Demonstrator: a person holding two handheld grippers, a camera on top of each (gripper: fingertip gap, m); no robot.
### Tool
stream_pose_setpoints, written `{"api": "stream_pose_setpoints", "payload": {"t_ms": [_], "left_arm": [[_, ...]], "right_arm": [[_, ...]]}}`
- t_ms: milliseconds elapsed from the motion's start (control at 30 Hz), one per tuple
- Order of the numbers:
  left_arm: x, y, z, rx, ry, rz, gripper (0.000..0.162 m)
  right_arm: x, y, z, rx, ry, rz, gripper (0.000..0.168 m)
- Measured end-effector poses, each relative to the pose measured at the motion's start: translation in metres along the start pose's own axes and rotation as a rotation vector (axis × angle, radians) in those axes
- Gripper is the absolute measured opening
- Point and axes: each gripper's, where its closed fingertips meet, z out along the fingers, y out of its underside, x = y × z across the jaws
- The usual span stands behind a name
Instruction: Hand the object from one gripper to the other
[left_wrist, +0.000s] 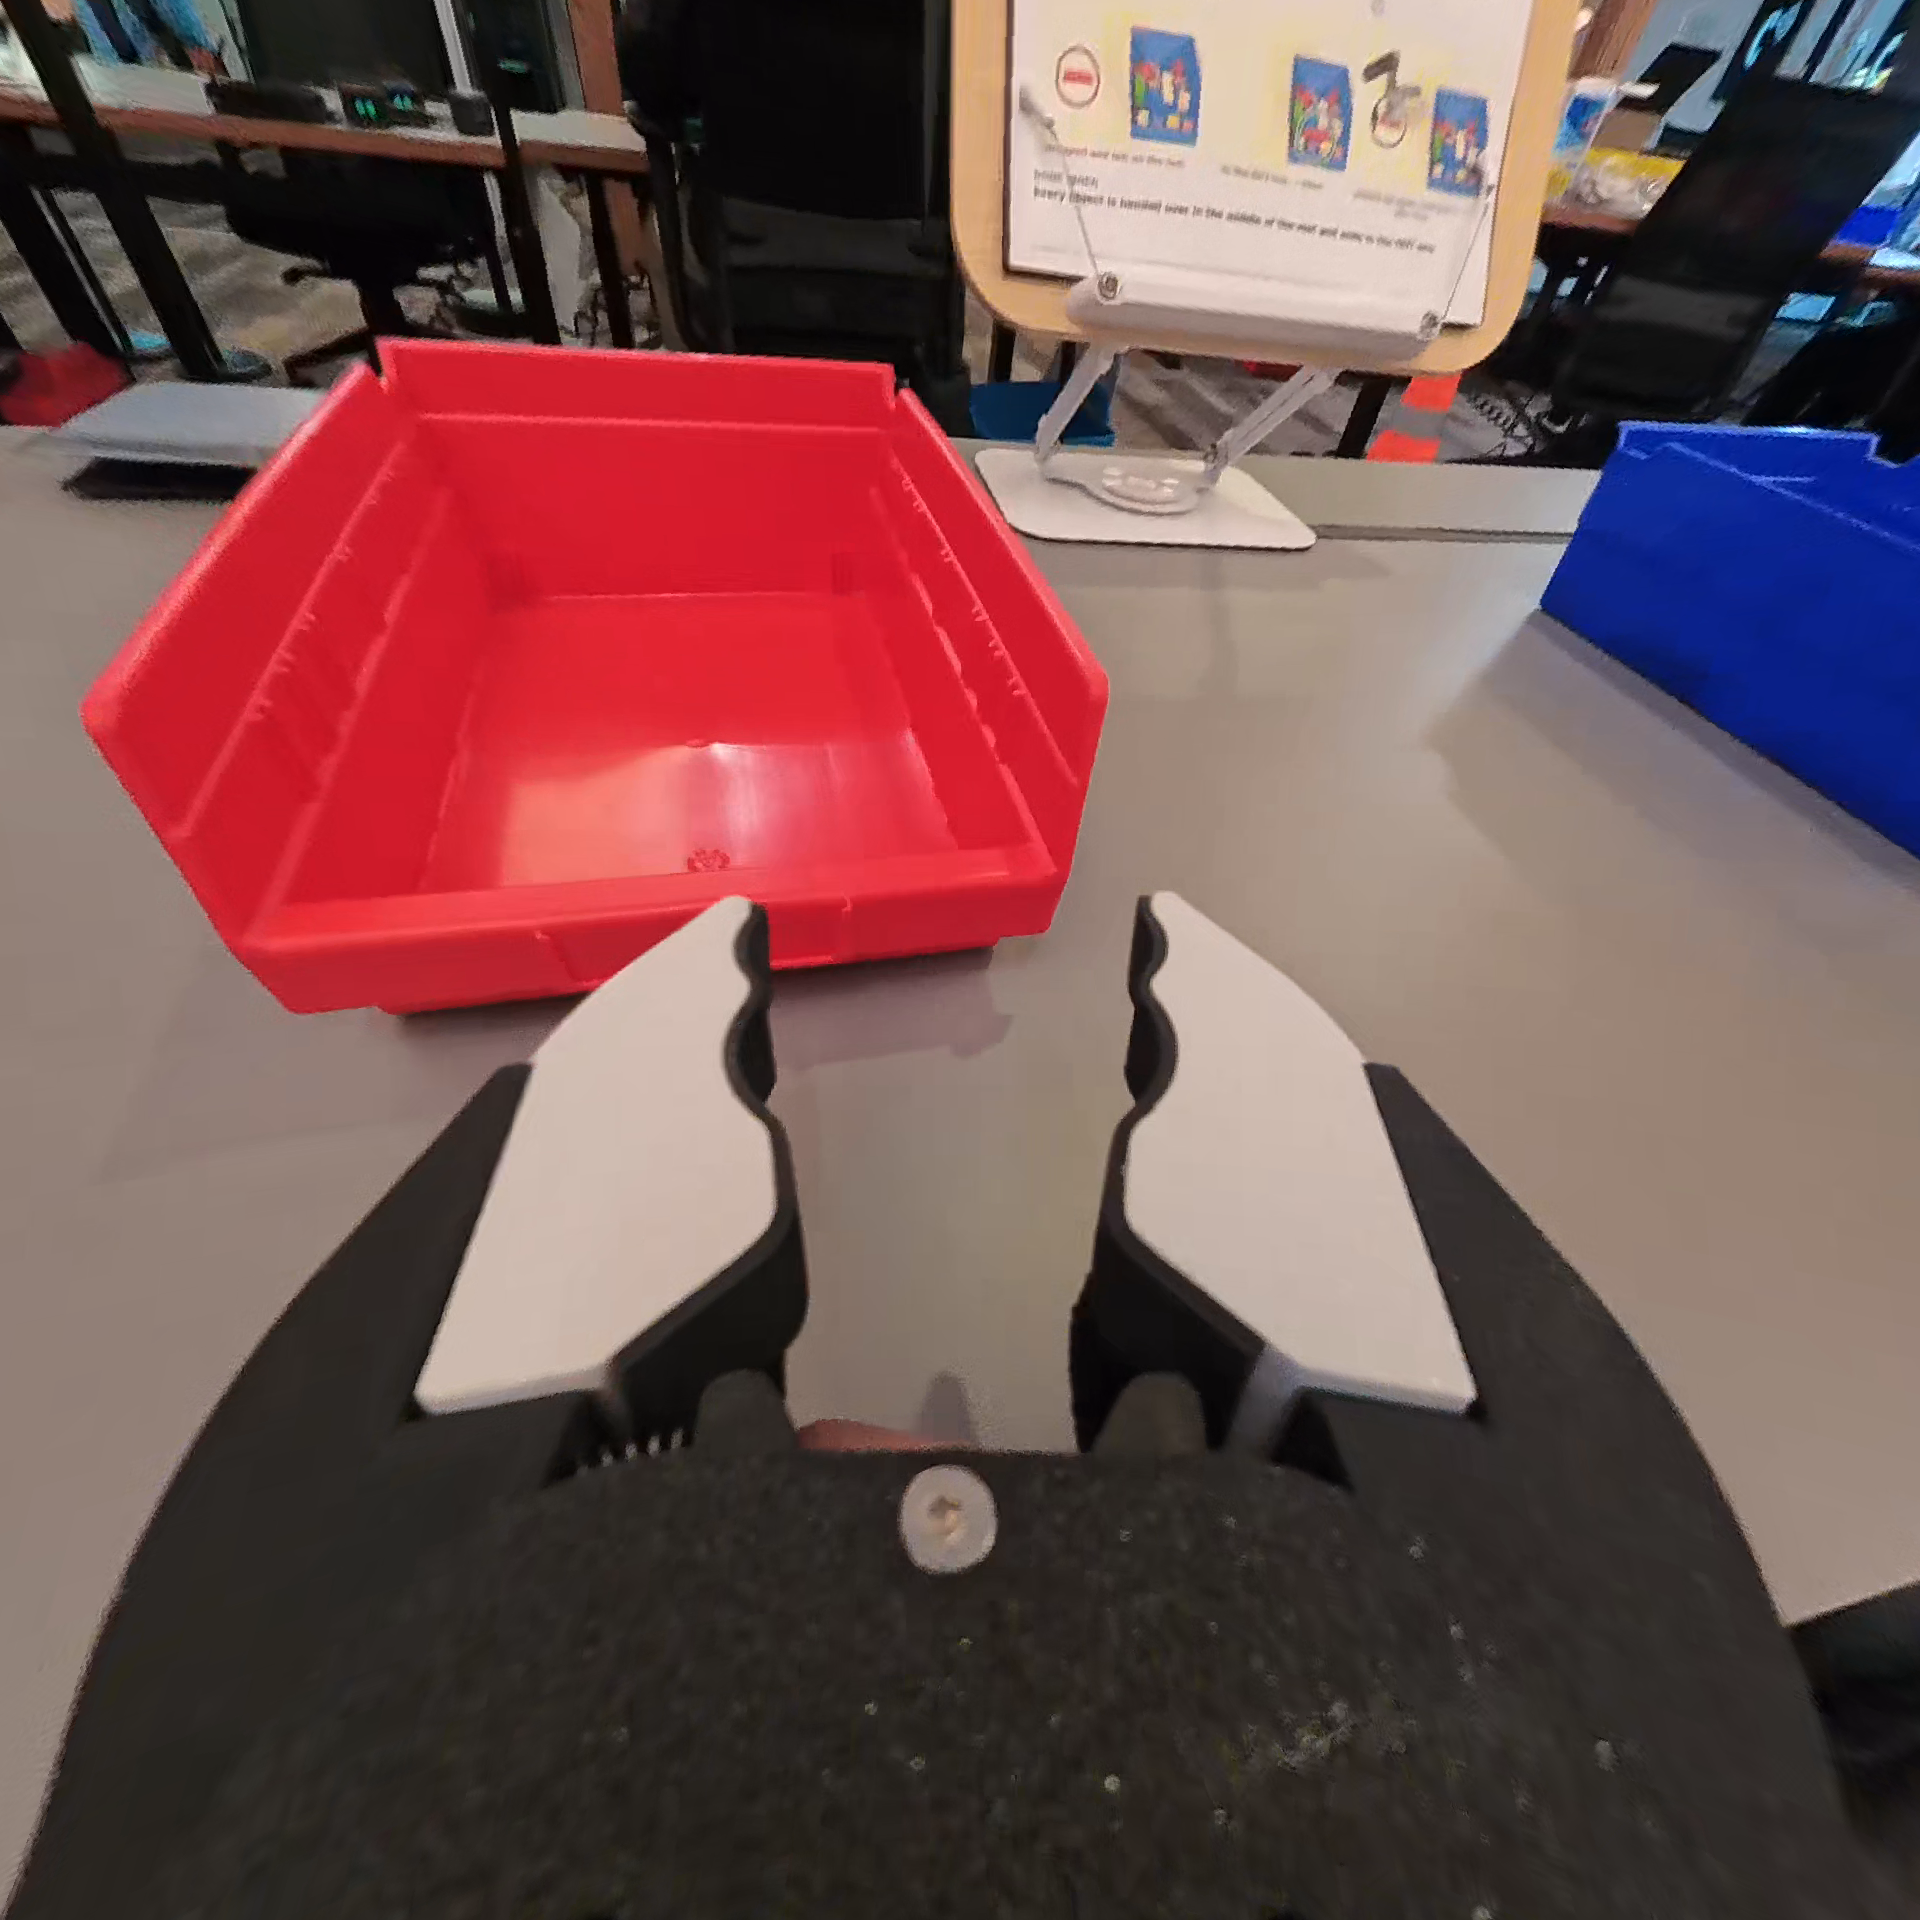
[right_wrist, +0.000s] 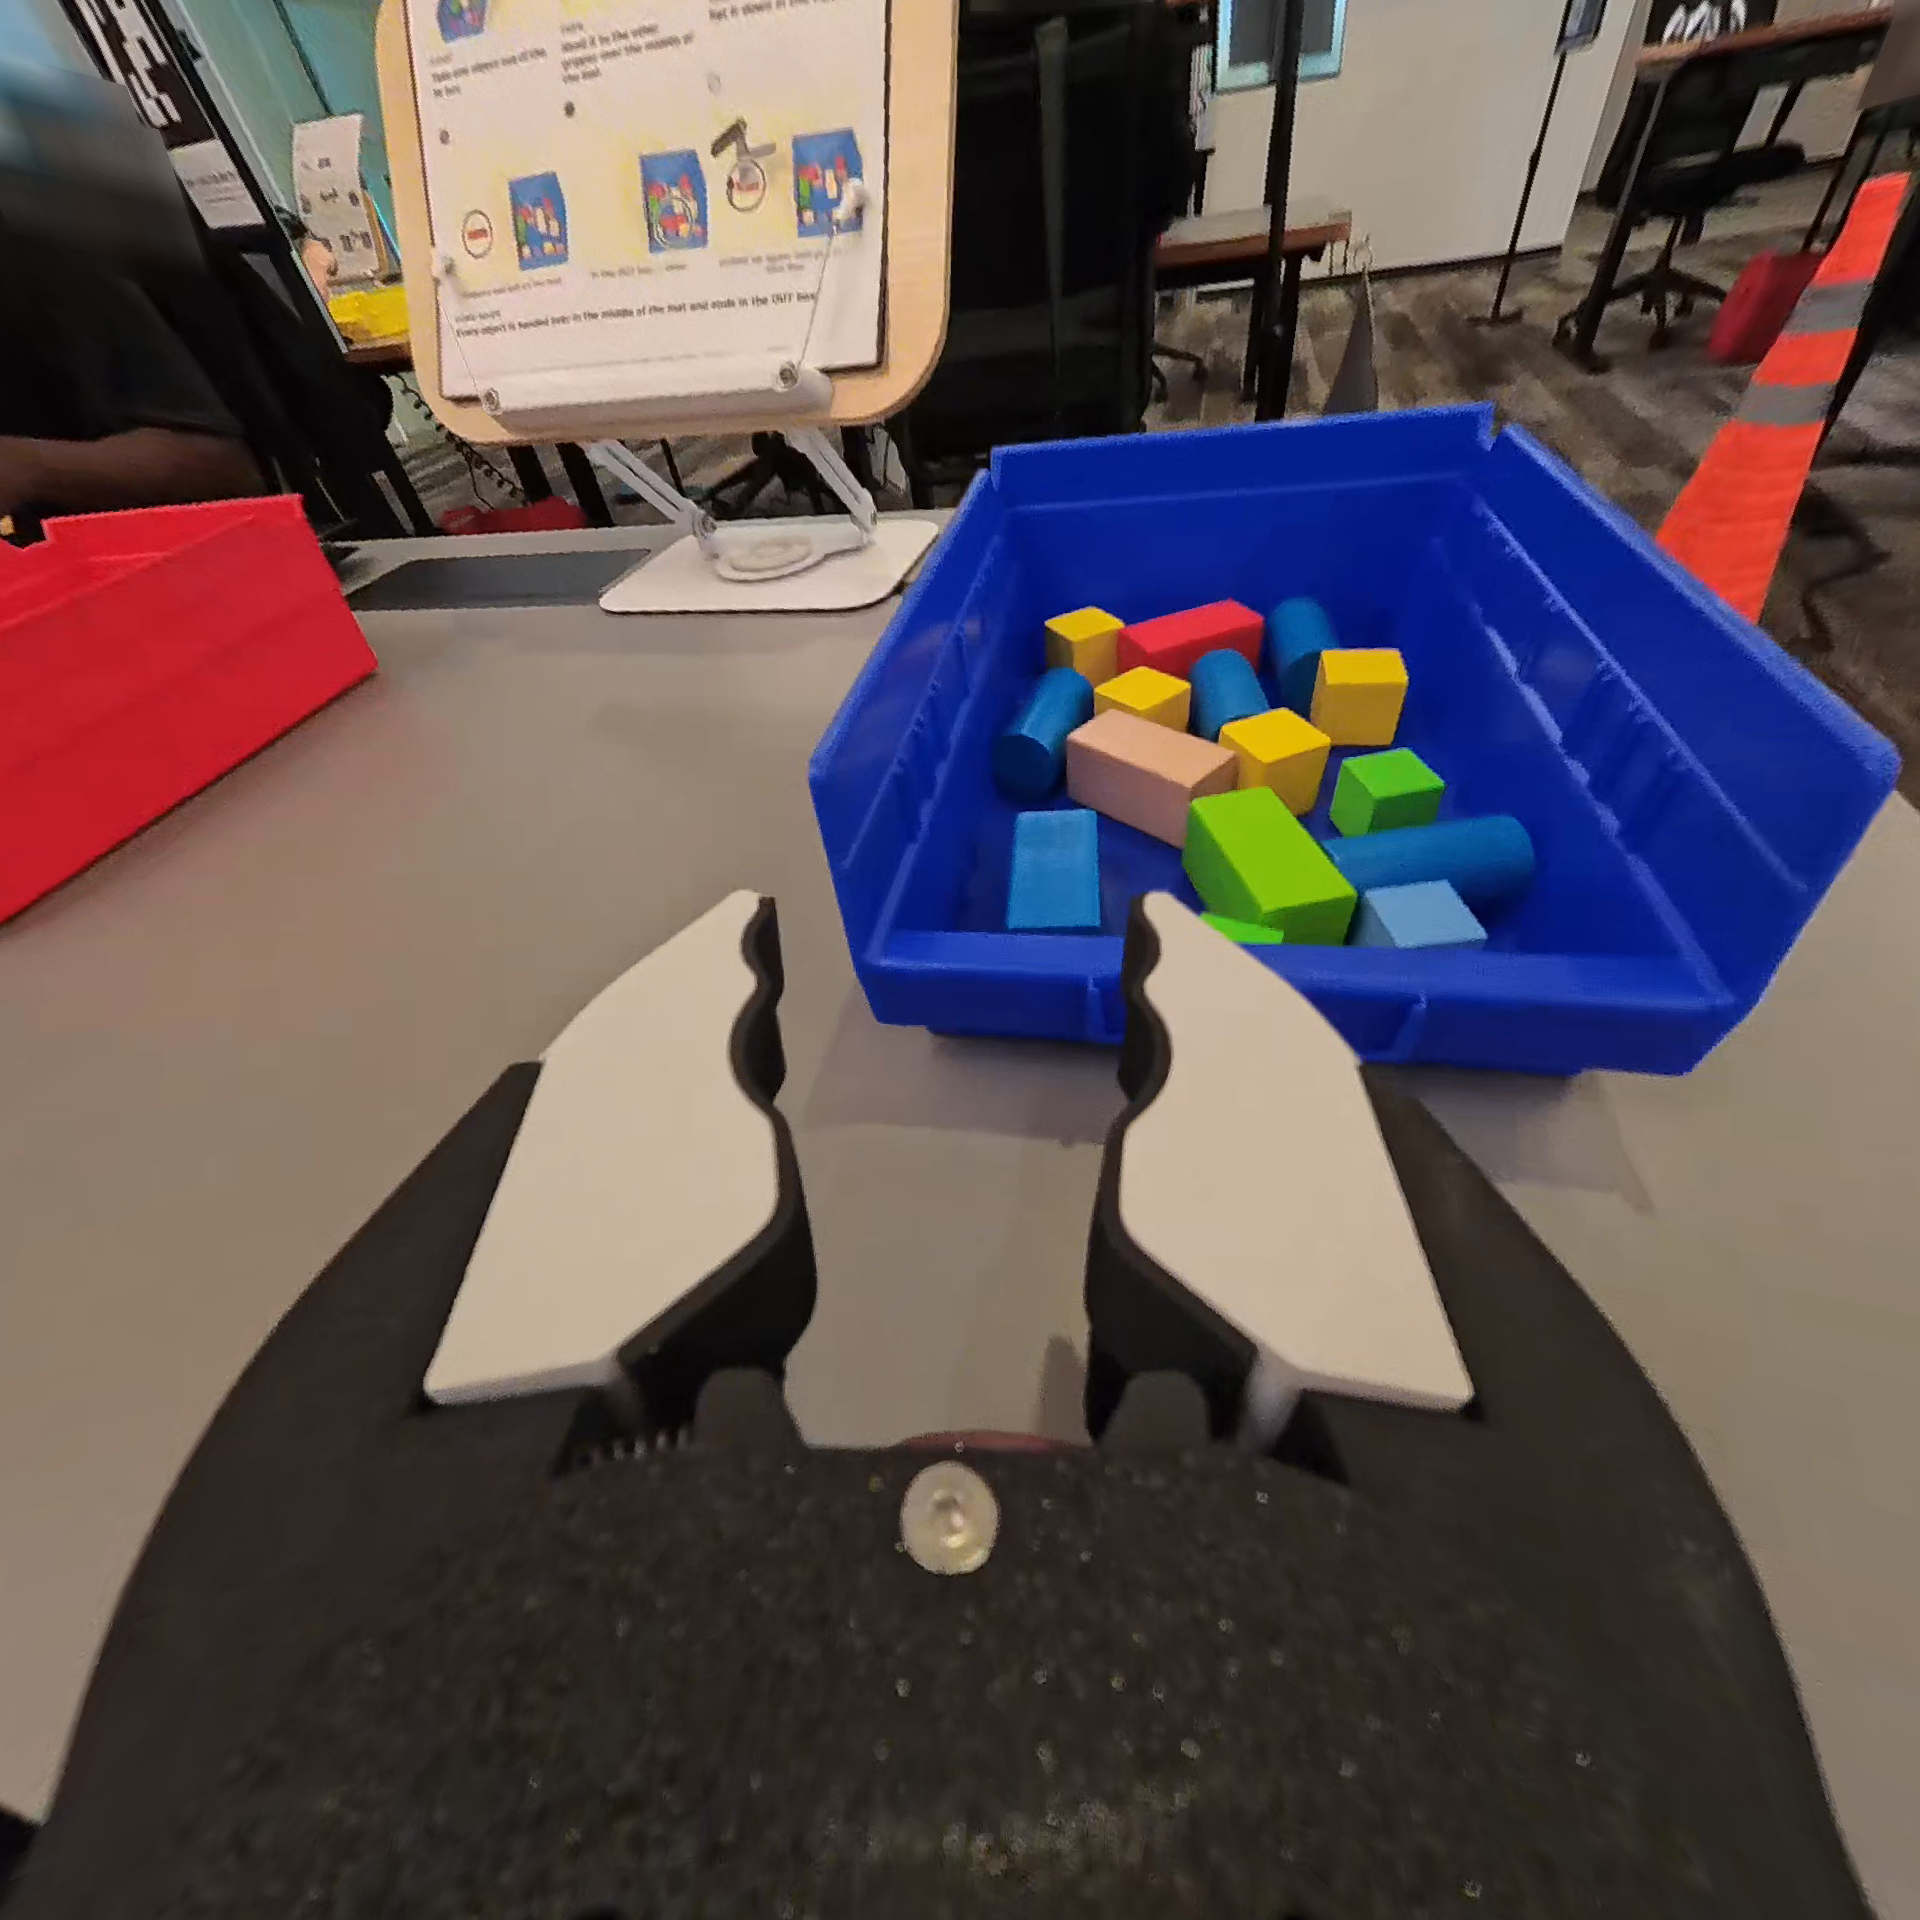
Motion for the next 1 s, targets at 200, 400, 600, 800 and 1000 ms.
{"api": "stream_pose_setpoints", "payload": {"t_ms": [200, 400, 600, 800, 1000], "left_arm": [[-0.006, -0.007, -0.006, 0.041, -0.055, 0.064, 0.064], [-0.005, 0.004, -0.003, -0.002, -0.016, 0.009, 0.064], [-0.005, 0.003, -0.003, -0.005, -0.006, -0.011, 0.059], [0.001, 0.011, 0.002, -0.058, 0.015, -0.001, 0.058], [0.070, 0.013, 0.009, -0.095, 0.155, 0.085, 0.063]], "right_arm": [[-0.008, 0.015, 0.008, -0.023, -0.063, 0.078, 0.063], [-0.014, 0.013, 0.003, -0.019, -0.041, -0.034, 0.060], [-0.015, 0.014, 0.007, -0.026, -0.017, -0.088, 0.060], [-0.011, 0.018, 0.011, -0.053, -0.012, -0.080, 0.060], [-0.002, 0.018, 0.007, -0.056, 0.019, -0.088, 0.060]]}}
